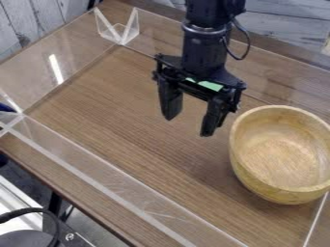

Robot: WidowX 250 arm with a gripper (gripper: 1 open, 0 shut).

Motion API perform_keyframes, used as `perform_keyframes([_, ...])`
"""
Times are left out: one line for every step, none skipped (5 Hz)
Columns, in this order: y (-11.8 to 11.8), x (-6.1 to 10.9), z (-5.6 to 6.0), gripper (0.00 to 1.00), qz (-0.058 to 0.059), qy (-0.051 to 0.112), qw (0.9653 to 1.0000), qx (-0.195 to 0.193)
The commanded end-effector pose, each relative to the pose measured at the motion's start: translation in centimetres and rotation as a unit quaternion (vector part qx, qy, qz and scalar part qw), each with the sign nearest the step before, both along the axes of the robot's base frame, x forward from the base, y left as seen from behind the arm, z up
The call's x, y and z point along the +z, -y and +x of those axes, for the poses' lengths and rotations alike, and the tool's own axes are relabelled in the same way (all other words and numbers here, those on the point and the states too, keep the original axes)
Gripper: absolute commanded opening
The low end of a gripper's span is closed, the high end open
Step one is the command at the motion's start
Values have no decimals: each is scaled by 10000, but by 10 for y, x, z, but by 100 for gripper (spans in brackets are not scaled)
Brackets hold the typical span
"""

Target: Put the green block in the brown bowl

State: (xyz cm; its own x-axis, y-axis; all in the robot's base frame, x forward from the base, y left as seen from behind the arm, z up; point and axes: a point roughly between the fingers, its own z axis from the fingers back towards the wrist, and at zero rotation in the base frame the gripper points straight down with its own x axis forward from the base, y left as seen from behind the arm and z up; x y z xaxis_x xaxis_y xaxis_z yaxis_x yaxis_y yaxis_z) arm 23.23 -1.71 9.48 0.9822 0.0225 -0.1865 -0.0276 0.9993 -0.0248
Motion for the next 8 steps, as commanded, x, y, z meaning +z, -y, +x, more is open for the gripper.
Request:
perform_keyframes([-3, 10, 10, 100, -12, 237, 9997, 20])
perform_keyframes([-5, 10, 11, 100, -23, 221, 9998, -3])
perform_keyframes([-7, 12, 12, 100, -37, 222, 9997, -23])
perform_keyframes([-8, 15, 14, 100, -60, 256, 9996, -45])
perform_keyframes([-14, 24, 24, 100, -88, 399, 9992, -19])
perform_keyframes([-28, 35, 51, 100, -120, 620, 9980, 96])
perform_keyframes([-39, 46, 73, 100, -153, 790, 9966, 173])
perform_keyframes([-46, 46, 87, 100, -162, 931, 9951, 307])
